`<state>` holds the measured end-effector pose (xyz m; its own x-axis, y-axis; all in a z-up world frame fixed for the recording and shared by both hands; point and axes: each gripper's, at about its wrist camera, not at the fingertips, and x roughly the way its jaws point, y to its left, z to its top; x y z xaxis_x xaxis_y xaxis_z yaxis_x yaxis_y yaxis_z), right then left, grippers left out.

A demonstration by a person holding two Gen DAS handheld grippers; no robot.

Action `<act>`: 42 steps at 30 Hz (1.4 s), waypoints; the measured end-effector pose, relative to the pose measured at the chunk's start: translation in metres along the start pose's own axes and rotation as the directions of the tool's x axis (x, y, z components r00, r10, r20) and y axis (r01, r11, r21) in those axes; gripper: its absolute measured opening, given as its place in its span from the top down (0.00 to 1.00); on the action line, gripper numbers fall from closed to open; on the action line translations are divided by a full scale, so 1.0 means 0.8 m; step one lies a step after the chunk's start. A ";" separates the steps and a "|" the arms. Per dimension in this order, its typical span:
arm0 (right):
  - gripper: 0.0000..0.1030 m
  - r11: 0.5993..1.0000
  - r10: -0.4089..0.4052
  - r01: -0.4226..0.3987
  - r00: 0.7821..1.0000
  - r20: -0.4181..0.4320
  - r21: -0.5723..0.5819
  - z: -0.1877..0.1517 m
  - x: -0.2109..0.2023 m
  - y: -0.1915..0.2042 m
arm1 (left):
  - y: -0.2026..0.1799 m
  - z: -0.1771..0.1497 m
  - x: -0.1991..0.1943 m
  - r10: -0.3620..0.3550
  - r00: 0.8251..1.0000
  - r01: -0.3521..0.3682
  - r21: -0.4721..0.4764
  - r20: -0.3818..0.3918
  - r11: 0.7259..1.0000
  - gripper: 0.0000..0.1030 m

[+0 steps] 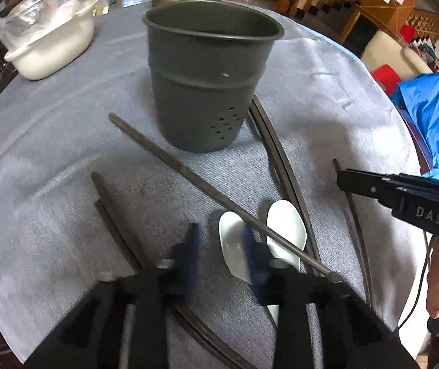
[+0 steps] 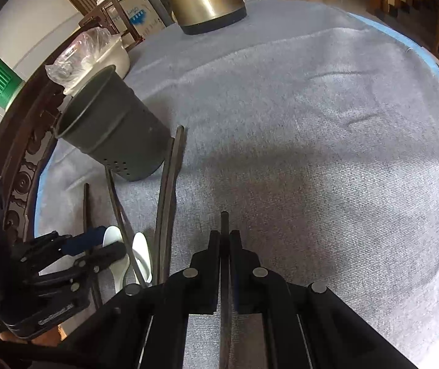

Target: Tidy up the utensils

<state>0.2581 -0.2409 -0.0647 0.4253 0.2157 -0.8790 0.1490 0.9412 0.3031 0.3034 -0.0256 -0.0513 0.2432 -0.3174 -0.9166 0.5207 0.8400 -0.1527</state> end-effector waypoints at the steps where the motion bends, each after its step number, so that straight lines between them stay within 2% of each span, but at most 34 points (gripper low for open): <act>1: 0.94 1.000 0.003 -0.003 1.000 0.001 0.001 0.001 0.001 0.000 | -0.001 -0.001 0.003 -0.005 1.000 0.005 0.001 0.001 1.000 0.91; 4: 0.94 1.000 0.023 -0.023 1.000 0.017 0.000 0.004 -0.003 0.003 | 0.004 0.001 0.002 -0.011 1.000 0.012 -0.012 0.024 1.000 0.95; 9: 0.94 0.998 0.058 -0.056 0.995 0.077 -0.027 0.006 -0.030 0.014 | 0.016 0.000 -0.027 0.009 0.995 -0.005 -0.047 0.100 0.999 0.96; 13: 0.94 0.996 0.090 -0.086 0.987 0.130 -0.033 0.009 -0.053 0.020 | 0.021 0.005 -0.064 0.020 0.983 -0.008 -0.071 0.183 0.997 0.96; 17: 0.94 0.993 0.114 -0.110 0.972 0.206 -0.035 0.016 -0.081 0.025 | 0.022 0.014 -0.111 0.051 0.956 -0.025 -0.095 0.287 0.995 0.96; 20: 0.94 0.991 0.133 -0.128 0.950 0.284 -0.036 0.023 -0.112 0.032 | 0.025 0.027 -0.148 0.093 0.925 -0.046 -0.134 0.369 0.990 0.96; 24: 0.94 0.987 0.158 -0.154 0.899 0.408 -0.044 0.032 -0.163 0.044 | 0.036 0.046 -0.199 0.166 0.858 -0.067 -0.214 0.487 0.974 0.96; 27: 0.94 0.986 0.163 -0.158 0.848 0.504 -0.054 0.041 -0.201 0.058 | 0.043 0.066 -0.223 0.221 0.805 -0.075 -0.276 0.550 0.958 0.96; 30: 0.94 0.986 0.162 -0.155 0.797 0.582 -0.062 0.061 -0.233 0.075 | 0.049 0.090 -0.229 0.247 0.764 -0.056 -0.320 0.596 0.946 0.96; 31: 0.94 0.986 0.161 -0.155 0.788 0.595 -0.062 0.067 -0.239 0.080 | 0.049 0.102 -0.228 0.271 0.743 -0.061 -0.340 0.612 0.938 0.96; 33: 0.94 0.986 0.153 -0.156 0.751 0.642 -0.053 0.082 -0.257 0.090 | 0.050 0.115 -0.223 0.304 0.716 -0.074 -0.364 0.628 0.929 0.96; 36: 0.94 0.992 0.109 -0.122 0.689 0.716 -0.033 0.106 -0.276 0.105 | 0.056 0.134 -0.211 0.331 0.692 -0.067 -0.399 0.642 0.914 0.96; 39: 0.94 0.997 0.069 -0.075 0.626 0.776 -0.027 0.121 -0.286 0.118 | 0.053 0.145 -0.192 0.371 0.646 -0.100 -0.408 0.667 0.907 0.96; 40: 0.94 0.997 0.064 -0.066 0.608 0.792 -0.029 0.126 -0.286 0.122 | 0.055 0.148 -0.182 0.374 0.641 -0.101 -0.409 0.670 0.907 0.96; 42: 0.94 0.998 0.054 -0.058 0.585 0.809 -0.025 0.136 -0.280 0.128 | 0.059 0.145 -0.167 0.368 0.649 -0.092 -0.412 0.666 0.907 0.96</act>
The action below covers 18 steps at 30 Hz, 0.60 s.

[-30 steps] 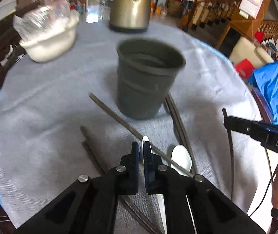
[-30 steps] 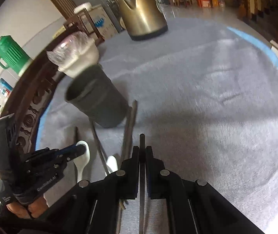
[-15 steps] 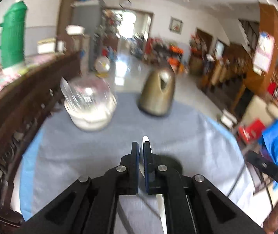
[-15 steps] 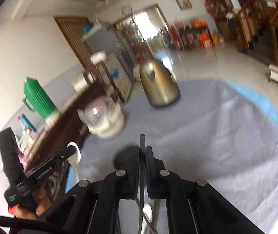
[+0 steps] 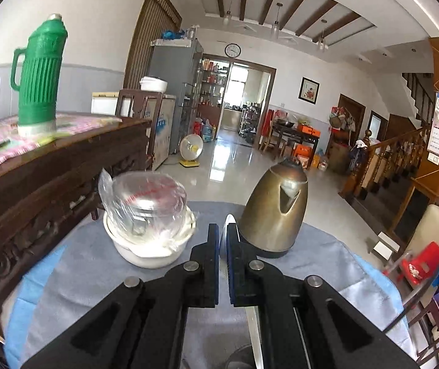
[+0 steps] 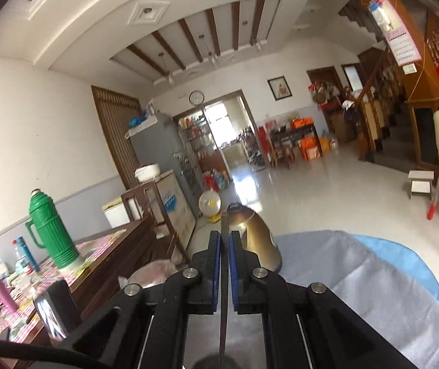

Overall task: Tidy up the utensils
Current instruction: 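Drop the spoon into the grey cup with the left tool while the right tool drops the chopstick in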

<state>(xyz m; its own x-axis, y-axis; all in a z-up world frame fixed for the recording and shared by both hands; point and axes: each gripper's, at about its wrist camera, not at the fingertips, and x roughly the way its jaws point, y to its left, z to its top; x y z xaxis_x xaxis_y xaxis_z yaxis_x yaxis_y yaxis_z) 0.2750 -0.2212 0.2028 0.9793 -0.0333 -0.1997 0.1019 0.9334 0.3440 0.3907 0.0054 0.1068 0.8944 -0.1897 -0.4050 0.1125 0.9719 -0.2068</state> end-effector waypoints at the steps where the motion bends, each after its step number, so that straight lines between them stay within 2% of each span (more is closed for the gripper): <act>1: 0.94 1.000 -0.003 0.003 1.000 0.008 -0.002 -0.002 0.005 0.002 | 0.002 -0.003 0.003 0.002 1.000 -0.002 -0.003 -0.006 1.000 0.96; 4: 0.94 1.000 0.000 0.000 1.000 -0.028 -0.001 -0.018 0.030 0.006 | 0.014 -0.024 0.019 0.002 0.999 -0.003 -0.022 -0.039 1.000 0.96; 7: 0.94 0.999 0.024 -0.027 0.995 -0.101 -0.034 -0.045 0.048 0.012 | 0.022 -0.040 0.023 -0.005 0.997 0.004 -0.019 -0.077 1.000 0.96; 9: 0.92 0.997 0.042 -0.051 0.987 -0.153 -0.054 -0.065 0.051 0.012 | 0.026 -0.047 0.020 -0.030 0.994 0.029 -0.010 -0.103 1.000 0.96; 13: 0.87 0.996 0.091 -0.092 0.962 -0.256 0.008 -0.088 0.043 -0.006 | 0.031 -0.050 -0.002 -0.090 0.985 0.098 0.046 -0.148 0.994 0.94; 15: 0.70 0.992 0.125 -0.115 0.949 -0.288 0.053 -0.098 0.029 -0.023 | 0.037 -0.051 -0.024 -0.113 0.982 0.127 0.083 -0.152 0.988 0.85; 16: 0.64 0.990 0.136 -0.121 0.946 -0.295 0.071 -0.106 0.020 -0.031 | 0.043 -0.052 -0.037 -0.110 0.983 0.125 0.097 -0.147 0.987 0.72; 17: 0.45 0.989 0.143 -0.122 0.944 -0.298 0.089 -0.111 0.010 -0.041 | 0.051 -0.055 -0.051 -0.096 0.986 0.112 0.113 -0.139 0.987 0.61; 18: 0.35 0.987 0.145 -0.119 0.946 -0.291 0.105 -0.117 -0.002 -0.051 | 0.060 -0.059 -0.066 -0.069 0.989 0.086 0.133 -0.131 0.987 0.57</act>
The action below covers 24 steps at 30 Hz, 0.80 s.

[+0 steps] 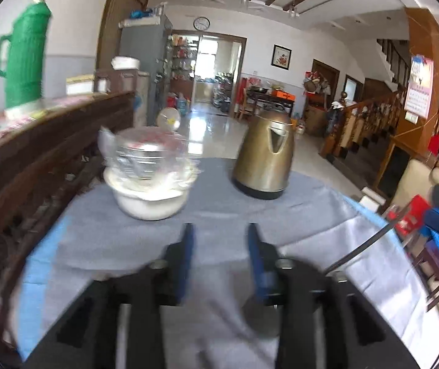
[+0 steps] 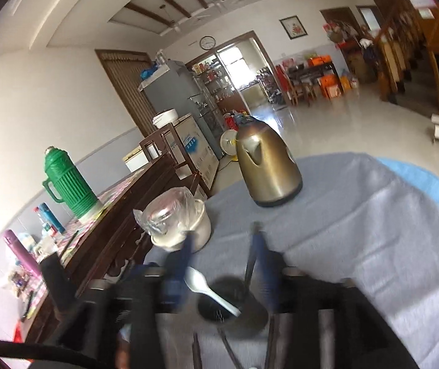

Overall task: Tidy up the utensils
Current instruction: 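Drop the spoon into the grey cup with the left tool while the right tool drops the chopstick in, then grasp a dark chopstick with the left tool while the right tool grasps another chopstick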

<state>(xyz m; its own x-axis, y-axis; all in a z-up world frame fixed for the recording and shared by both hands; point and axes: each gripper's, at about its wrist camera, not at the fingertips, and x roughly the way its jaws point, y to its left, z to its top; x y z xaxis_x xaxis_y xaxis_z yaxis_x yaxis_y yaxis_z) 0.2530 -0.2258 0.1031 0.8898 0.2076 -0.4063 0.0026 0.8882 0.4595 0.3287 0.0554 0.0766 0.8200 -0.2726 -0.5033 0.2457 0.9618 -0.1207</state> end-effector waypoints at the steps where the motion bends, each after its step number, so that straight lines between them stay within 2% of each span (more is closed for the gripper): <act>1: 0.35 1.000 0.000 0.000 1.000 0.016 0.014 -0.008 -0.011 -0.008 | 0.006 -0.007 -0.011 0.025 1.000 -0.025 0.013 -0.003 1.000 0.54; 3: 0.35 0.999 -0.015 0.014 1.000 0.026 0.034 -0.029 -0.038 -0.028 | 0.021 -0.028 -0.030 0.084 0.996 -0.083 0.042 -0.037 0.996 0.54; 6: 0.36 0.997 -0.027 0.028 1.000 -0.005 0.069 -0.057 -0.059 -0.055 | 0.038 -0.064 -0.036 0.136 0.980 -0.132 0.041 -0.146 0.990 0.54; 9: 0.40 0.991 -0.042 0.048 0.998 -0.056 0.121 -0.091 -0.074 -0.085 | 0.049 -0.104 -0.031 0.116 0.954 -0.124 -0.012 -0.277 0.992 0.54; 13: 0.46 0.984 -0.047 0.071 0.989 -0.141 0.166 -0.126 -0.077 -0.114 | 0.047 -0.152 -0.019 0.026 0.914 -0.076 -0.107 -0.404 0.991 0.54; 15: 0.46 0.983 -0.062 0.089 0.984 -0.167 0.159 -0.141 -0.081 -0.122 | 0.032 -0.165 -0.011 0.030 0.899 -0.079 -0.095 -0.436 0.992 0.54; 18: 0.46 0.982 -0.076 0.107 0.977 -0.197 0.155 -0.154 -0.080 -0.126 | 0.011 -0.171 0.001 -0.003 0.888 -0.044 -0.093 -0.459 0.995 0.54; 20: 0.46 0.980 -0.082 0.116 0.976 -0.203 0.163 -0.161 -0.080 -0.128 | 0.001 -0.171 0.012 -0.028 0.875 -0.021 -0.097 -0.483 0.995 0.54; 23: 0.46 0.976 -0.080 0.118 0.976 -0.200 0.185 -0.161 -0.083 -0.135 | -0.006 -0.173 0.033 -0.028 0.856 -0.029 -0.102 -0.516 0.994 0.54; 24: 0.46 0.975 -0.079 0.118 0.977 -0.198 0.191 -0.161 -0.084 -0.138 | -0.007 -0.171 0.036 -0.023 0.866 -0.030 -0.097 -0.500 0.995 0.54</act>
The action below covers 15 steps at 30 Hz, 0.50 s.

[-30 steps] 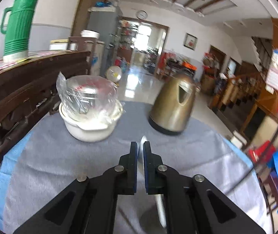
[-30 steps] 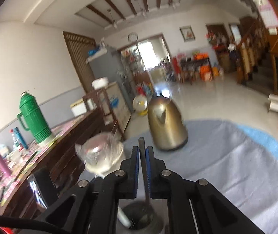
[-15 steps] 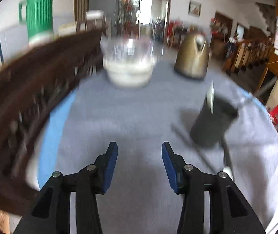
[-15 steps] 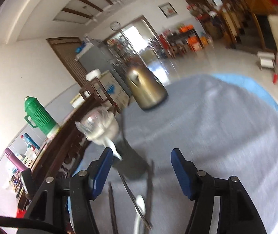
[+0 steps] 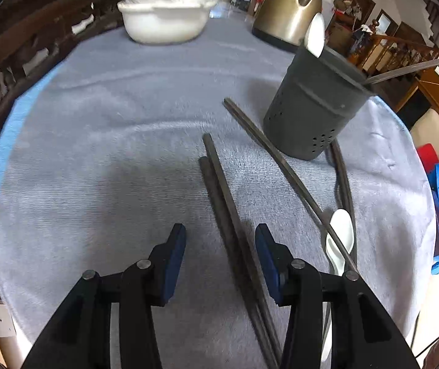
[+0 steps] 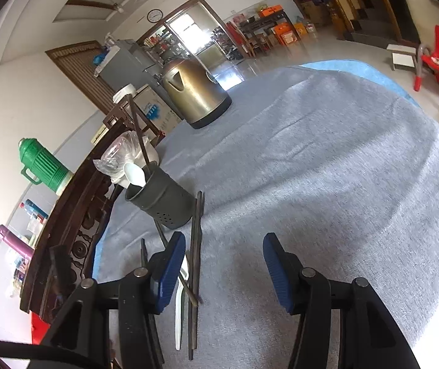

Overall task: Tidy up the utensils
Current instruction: 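Grasp a dark chopstick with the left tool while the right tool grasps another chopstick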

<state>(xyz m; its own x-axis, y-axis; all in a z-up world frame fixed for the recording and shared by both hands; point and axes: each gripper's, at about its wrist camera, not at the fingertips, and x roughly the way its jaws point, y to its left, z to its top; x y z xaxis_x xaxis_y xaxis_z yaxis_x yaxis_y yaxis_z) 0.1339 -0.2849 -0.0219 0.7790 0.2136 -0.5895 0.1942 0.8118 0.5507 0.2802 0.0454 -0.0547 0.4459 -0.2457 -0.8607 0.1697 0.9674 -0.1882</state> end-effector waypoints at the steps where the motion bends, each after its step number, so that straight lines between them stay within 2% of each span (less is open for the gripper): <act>1: 0.46 1.000 -0.001 0.001 1.000 0.003 0.001 0.001 0.000 -0.001 | 0.000 0.003 0.003 -0.002 1.000 0.002 0.001 0.002 1.000 0.59; 2: 0.46 1.000 -0.001 0.001 1.000 0.005 0.000 0.003 0.000 0.002 | -0.001 0.005 0.005 -0.002 1.000 0.002 0.000 0.010 1.000 0.75; 3: 0.46 1.000 0.000 0.000 1.000 0.006 -0.002 0.004 0.001 0.003 | 0.000 0.008 0.009 -0.029 1.000 0.029 -0.006 0.006 1.000 0.83; 5: 0.46 1.000 0.001 -0.001 1.000 0.006 -0.004 0.006 0.001 0.003 | 0.002 0.013 0.013 -0.060 0.998 0.060 -0.021 0.011 0.998 0.84; 9: 0.46 1.000 0.002 -0.002 1.000 -0.004 -0.001 0.006 0.007 0.001 | -0.004 0.025 0.015 -0.075 0.997 0.075 0.015 0.030 0.997 0.86; 15: 0.46 1.000 0.001 -0.001 0.999 -0.041 0.001 -0.002 0.019 0.000 | -0.015 0.047 0.016 -0.065 0.998 0.063 0.059 0.025 0.996 0.88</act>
<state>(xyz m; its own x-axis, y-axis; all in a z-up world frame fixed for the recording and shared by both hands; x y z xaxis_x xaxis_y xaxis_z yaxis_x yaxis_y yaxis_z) 0.1452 -0.2808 -0.0319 0.7544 0.2364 -0.6123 0.1938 0.8111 0.5519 0.3173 0.0283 -0.0458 0.4555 -0.3092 -0.8348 0.2488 0.9446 -0.2141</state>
